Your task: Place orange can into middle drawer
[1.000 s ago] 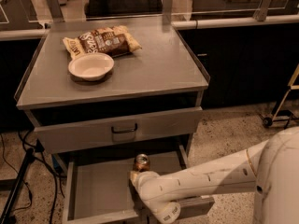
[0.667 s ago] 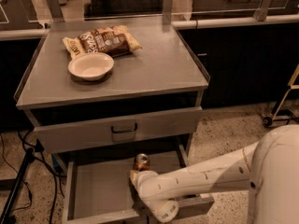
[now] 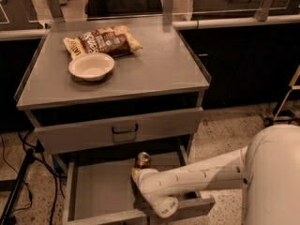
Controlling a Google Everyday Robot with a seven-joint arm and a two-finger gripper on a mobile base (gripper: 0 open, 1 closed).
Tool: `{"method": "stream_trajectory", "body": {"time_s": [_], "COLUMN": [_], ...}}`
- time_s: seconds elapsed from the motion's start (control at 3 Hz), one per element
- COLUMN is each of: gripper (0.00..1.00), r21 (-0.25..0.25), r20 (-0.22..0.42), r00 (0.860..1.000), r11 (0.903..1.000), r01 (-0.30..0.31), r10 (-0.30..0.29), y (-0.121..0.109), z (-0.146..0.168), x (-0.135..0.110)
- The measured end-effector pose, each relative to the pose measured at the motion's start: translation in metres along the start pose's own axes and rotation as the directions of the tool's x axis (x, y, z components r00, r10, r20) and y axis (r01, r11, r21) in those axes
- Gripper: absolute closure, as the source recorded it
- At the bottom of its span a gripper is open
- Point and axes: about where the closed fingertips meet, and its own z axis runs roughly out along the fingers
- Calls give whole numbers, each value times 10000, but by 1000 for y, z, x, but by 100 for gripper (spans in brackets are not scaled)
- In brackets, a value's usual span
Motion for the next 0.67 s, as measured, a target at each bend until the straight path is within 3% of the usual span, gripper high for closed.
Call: {"method": "stream_trajectory", "body": {"time_s": [0.67], "gripper": [100], "r21": [-273], "r20": [166], "r00": [9999], "r11": [9996], "r01": [-1], "r10": [5], "y": [3], "z": [28], "x": [0]}}
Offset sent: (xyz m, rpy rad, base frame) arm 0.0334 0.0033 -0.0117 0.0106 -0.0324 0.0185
